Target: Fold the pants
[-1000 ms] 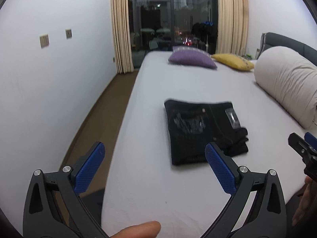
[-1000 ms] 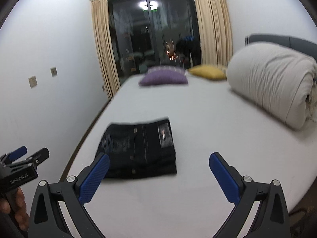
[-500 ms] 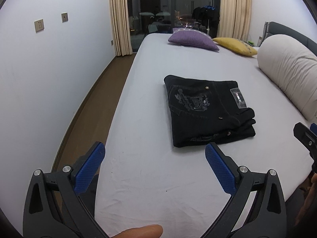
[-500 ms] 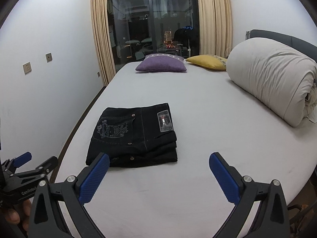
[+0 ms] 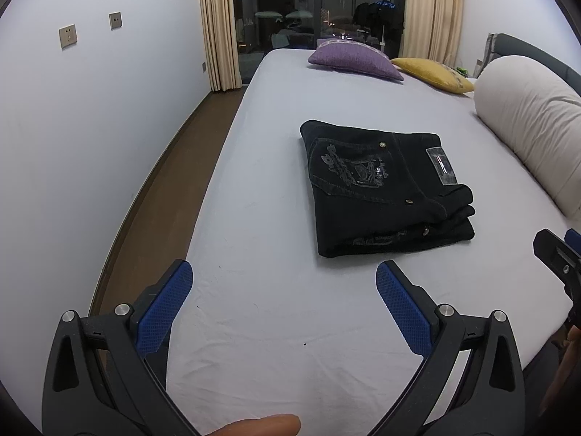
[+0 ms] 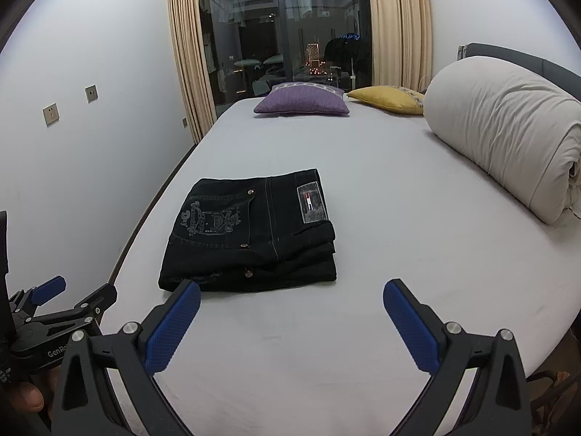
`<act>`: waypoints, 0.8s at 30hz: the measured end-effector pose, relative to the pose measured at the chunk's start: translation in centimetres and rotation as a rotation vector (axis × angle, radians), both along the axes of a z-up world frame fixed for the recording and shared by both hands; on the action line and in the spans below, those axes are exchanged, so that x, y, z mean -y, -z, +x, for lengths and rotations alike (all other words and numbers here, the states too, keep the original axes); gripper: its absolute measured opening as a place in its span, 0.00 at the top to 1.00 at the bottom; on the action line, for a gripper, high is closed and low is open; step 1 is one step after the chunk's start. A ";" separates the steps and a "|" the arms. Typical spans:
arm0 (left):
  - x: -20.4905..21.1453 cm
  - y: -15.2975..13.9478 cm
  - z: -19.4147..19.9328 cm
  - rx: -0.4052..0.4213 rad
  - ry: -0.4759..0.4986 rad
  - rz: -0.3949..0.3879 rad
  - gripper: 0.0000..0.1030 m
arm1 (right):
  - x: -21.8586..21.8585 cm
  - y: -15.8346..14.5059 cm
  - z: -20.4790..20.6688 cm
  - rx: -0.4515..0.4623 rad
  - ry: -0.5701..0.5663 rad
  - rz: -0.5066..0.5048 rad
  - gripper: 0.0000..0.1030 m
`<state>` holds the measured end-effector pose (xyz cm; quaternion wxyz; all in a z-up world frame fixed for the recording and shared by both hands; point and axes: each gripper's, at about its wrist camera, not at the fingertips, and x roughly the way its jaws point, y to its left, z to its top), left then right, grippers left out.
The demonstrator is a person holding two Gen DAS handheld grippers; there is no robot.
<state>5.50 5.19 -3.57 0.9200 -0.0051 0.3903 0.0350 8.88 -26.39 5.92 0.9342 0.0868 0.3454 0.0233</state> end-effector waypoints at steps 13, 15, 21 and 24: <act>0.1 0.5 0.0 -0.007 0.003 -0.007 0.00 | -0.2 0.3 0.1 -0.007 -0.005 0.000 0.00; 0.1 0.5 0.0 -0.008 0.003 -0.007 0.00 | -0.2 0.3 0.1 -0.008 -0.004 0.000 0.00; 0.3 0.6 -0.1 -0.010 0.005 -0.009 0.00 | -0.2 0.4 0.1 -0.012 -0.006 0.002 0.00; 0.3 0.6 -0.1 -0.011 0.004 -0.010 0.00 | -0.2 0.5 0.1 -0.014 -0.008 0.002 0.00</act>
